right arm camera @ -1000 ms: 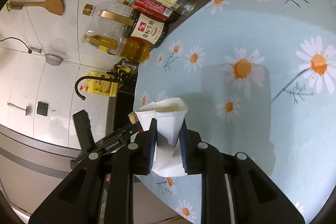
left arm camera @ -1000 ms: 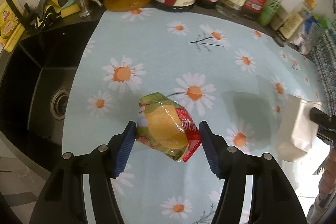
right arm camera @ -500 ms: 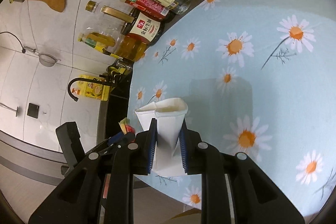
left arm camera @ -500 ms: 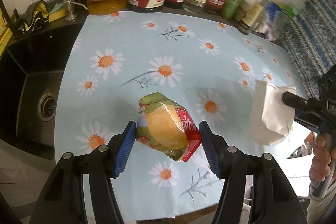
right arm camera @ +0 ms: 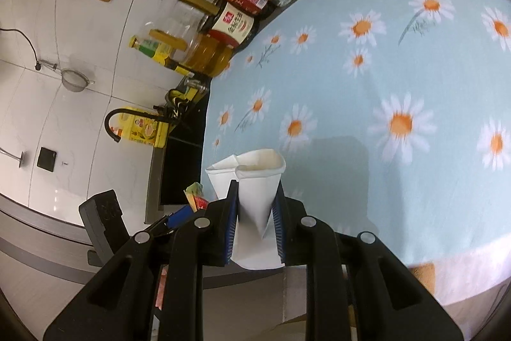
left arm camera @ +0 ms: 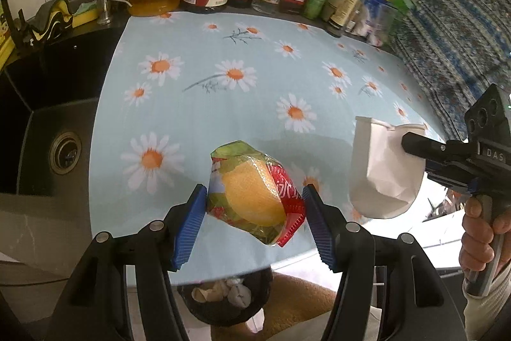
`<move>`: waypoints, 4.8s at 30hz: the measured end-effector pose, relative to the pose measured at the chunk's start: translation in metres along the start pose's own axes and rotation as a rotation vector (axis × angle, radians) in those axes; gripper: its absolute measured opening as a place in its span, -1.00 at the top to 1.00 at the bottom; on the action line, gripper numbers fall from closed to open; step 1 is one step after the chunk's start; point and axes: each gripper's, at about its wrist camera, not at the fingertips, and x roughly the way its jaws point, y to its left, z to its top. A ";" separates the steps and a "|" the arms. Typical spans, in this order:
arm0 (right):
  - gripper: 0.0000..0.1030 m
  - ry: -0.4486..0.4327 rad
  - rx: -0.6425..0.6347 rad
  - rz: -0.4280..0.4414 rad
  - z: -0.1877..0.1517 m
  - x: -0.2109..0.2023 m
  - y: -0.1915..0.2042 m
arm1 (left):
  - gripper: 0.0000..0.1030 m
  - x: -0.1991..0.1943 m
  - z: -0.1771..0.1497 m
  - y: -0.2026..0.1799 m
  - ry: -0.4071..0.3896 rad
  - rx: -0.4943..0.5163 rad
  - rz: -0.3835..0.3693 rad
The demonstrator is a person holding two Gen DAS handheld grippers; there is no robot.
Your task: Collect trash
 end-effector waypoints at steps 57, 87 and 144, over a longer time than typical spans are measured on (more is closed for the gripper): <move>0.53 0.238 0.258 -0.255 -0.201 0.120 -0.077 | -0.33 0.084 -0.182 0.066 0.394 -0.105 -0.081; -0.08 0.083 0.030 -0.263 -0.186 0.015 -0.022 | -0.54 -0.023 -0.155 0.014 0.173 -0.094 0.028; -0.90 -0.304 -0.426 -0.332 -0.173 -0.171 0.096 | -0.87 -0.191 -0.103 -0.098 -0.168 0.041 0.116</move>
